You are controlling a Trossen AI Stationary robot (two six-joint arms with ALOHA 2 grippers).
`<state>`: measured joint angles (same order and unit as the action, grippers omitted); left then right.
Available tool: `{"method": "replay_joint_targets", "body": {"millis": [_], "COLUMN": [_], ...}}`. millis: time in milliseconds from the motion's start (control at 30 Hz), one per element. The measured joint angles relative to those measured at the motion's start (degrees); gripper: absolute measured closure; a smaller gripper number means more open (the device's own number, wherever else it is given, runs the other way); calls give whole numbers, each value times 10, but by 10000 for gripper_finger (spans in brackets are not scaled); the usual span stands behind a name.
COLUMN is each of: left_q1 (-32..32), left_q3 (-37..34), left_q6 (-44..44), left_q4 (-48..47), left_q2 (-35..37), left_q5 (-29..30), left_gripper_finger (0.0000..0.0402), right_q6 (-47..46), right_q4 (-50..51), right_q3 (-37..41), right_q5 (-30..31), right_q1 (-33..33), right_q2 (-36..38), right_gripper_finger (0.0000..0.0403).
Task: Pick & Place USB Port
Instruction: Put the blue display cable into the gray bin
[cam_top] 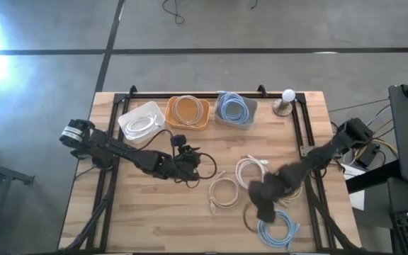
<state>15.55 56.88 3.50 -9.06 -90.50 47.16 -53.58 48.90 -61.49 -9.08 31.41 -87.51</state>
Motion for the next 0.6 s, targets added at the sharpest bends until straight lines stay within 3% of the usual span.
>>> {"method": "replay_joint_targets", "body": {"millis": [200, 600], "left_q1": [0, 0], "left_q3": [0, 0], "left_q6": [12, 12], "left_q4": [0, 0], "left_q2": [0, 0], "left_q5": [0, 0], "left_gripper_finger": [280, 280], "right_q6": [-50, -45], "right_q4": [3, 9], "right_q3": [0, 0], "right_q5": [-27, -48], "right_q1": [87, 95], "right_q2": [-54, -156], "right_gripper_finger": [239, 239]}}
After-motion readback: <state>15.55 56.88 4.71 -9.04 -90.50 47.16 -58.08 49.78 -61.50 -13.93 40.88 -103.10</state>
